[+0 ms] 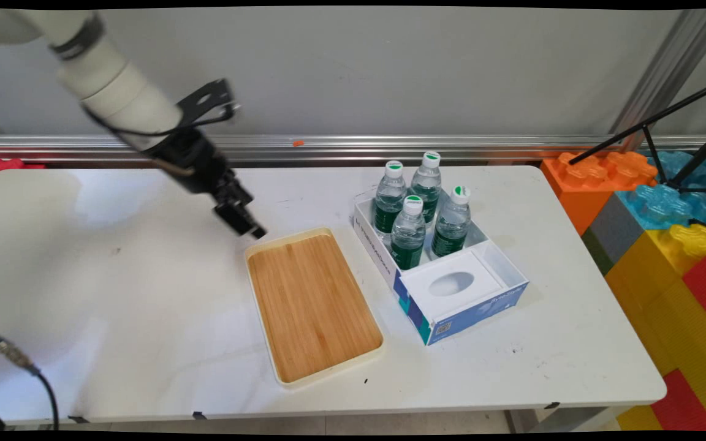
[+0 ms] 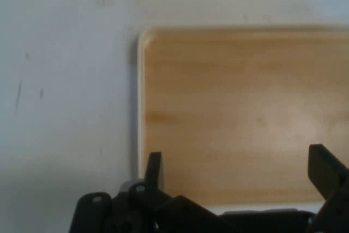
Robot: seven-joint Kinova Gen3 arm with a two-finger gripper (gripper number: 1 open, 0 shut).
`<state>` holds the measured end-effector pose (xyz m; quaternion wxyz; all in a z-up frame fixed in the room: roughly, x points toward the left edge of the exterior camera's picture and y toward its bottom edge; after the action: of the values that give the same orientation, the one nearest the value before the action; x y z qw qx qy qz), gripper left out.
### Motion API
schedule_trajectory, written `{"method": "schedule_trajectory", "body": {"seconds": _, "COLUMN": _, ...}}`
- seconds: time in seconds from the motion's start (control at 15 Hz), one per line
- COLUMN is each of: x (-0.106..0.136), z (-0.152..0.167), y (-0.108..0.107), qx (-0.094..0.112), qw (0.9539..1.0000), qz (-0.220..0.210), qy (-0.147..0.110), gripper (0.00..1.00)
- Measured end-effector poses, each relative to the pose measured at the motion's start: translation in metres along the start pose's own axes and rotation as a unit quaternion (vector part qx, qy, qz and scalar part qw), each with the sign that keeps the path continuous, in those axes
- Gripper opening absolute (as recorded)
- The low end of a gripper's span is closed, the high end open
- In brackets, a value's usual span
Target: Pick up the green bottle from the white box
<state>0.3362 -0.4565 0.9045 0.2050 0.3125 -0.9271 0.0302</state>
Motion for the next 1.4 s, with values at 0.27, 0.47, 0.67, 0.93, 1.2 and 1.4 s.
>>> {"method": "schedule_trajectory", "body": {"seconds": 0.27, "x": 0.045, "z": 0.005, "y": 0.006, "qx": 0.005, "qw": 0.9999, "qz": -0.006, "qy": 0.010, "gripper": 1.00}}
{"method": "schedule_trajectory", "body": {"seconds": 0.47, "x": 0.068, "z": 0.010, "y": 0.015, "qx": -0.003, "qw": 0.9997, "qz": -0.013, "qy": 0.019, "gripper": 1.00}}
{"method": "schedule_trajectory", "body": {"seconds": 0.67, "x": 0.084, "z": 0.016, "y": 0.026, "qx": -0.015, "qw": 0.9991, "qz": -0.015, "qy": 0.036, "gripper": 1.00}}
{"method": "schedule_trajectory", "body": {"seconds": 0.93, "x": 0.099, "z": 0.031, "y": 0.042, "qx": -0.015, "qw": 0.9976, "qz": 0.004, "qy": 0.068, "gripper": 1.00}}
{"method": "schedule_trajectory", "body": {"seconds": 1.2, "x": 0.101, "z": 0.061, "y": 0.062, "qx": -0.013, "qw": 0.9952, "qz": 0.025, "qy": 0.093, "gripper": 1.00}}
{"method": "schedule_trajectory", "body": {"seconds": 1.4, "x": 0.101, "z": 0.082, "y": 0.069, "qx": -0.010, "qw": 0.9942, "qz": 0.035, "qy": 0.101, "gripper": 1.00}}
